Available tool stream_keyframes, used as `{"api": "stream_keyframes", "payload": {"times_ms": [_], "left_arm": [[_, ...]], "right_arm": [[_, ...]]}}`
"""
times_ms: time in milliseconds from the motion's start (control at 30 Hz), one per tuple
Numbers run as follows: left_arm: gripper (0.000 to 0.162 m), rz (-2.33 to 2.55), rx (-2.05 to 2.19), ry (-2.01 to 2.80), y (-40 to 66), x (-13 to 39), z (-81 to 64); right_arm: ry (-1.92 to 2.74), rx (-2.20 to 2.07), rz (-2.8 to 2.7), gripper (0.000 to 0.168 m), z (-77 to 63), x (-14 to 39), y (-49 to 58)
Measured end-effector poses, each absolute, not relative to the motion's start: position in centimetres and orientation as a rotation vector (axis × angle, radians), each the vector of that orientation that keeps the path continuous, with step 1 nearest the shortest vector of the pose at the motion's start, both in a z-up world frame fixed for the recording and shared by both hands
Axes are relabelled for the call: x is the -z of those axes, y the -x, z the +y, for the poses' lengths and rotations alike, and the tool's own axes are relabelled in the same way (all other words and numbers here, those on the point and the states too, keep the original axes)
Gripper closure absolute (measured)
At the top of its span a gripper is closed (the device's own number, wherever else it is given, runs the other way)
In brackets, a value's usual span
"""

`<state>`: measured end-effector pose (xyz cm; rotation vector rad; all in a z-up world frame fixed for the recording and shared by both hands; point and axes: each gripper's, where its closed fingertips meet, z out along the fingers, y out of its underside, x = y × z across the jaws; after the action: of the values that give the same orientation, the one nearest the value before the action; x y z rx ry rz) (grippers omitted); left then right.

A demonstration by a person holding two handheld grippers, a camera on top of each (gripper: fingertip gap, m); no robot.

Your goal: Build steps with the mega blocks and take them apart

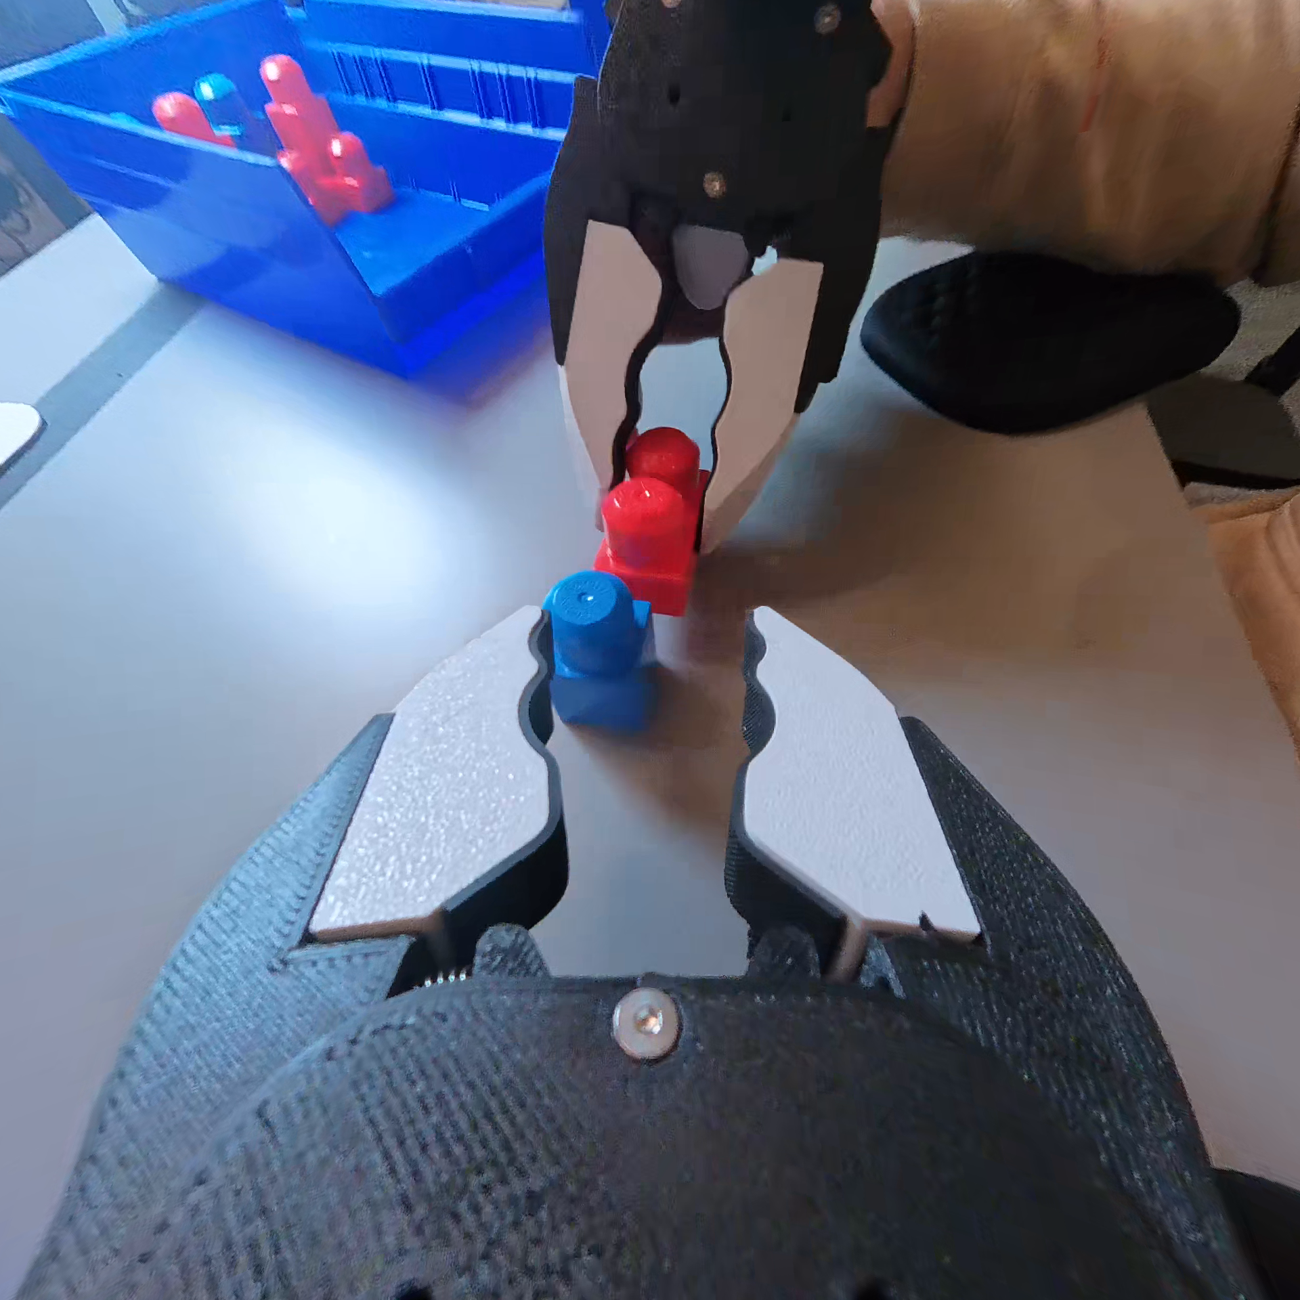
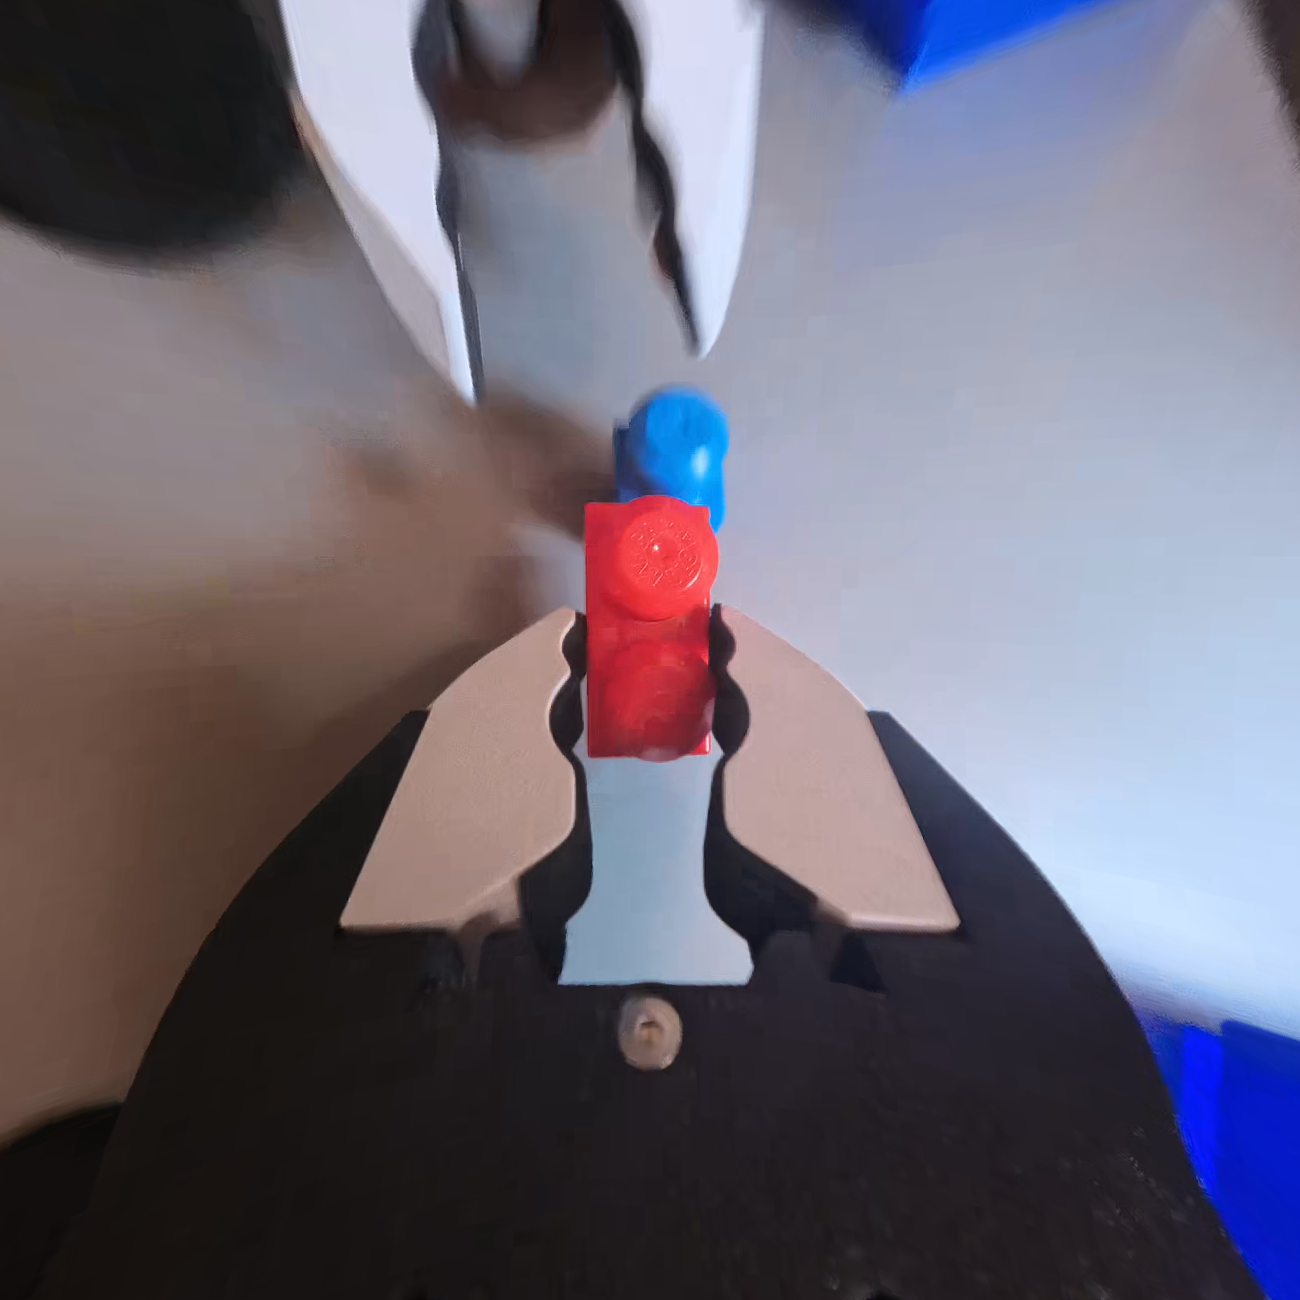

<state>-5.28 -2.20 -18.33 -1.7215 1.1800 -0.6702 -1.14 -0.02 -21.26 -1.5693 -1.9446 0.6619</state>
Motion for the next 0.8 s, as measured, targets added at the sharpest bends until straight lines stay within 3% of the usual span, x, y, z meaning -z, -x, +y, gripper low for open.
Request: {"api": "stream_keyframes", "payload": {"times_ms": [133,233,467,800], "left_arm": [[0.111,1.077,0.766,1.602,4.7,15.5,-3.0],[0.111,0.974,0.892,1.501,4.1,12.4,-3.5],[0.121,0.885,1.013,1.38,3.8,9.1,-5.2],[0.129,0.882,1.122,1.432,3.9,10.6,-5.1]], "right_arm": [[1.337,-1.177,-1.435,0.135,-0.5,11.6,2.2],[1.204,-1.435,-1.204,0.135,-1.6,7.5,1.9],[1.189,-1.592,-1.166,0.135,-4.6,8.3,4.5],[1.2,-1.539,-1.241,0.135,-5.1,9.8,5.1]]}}
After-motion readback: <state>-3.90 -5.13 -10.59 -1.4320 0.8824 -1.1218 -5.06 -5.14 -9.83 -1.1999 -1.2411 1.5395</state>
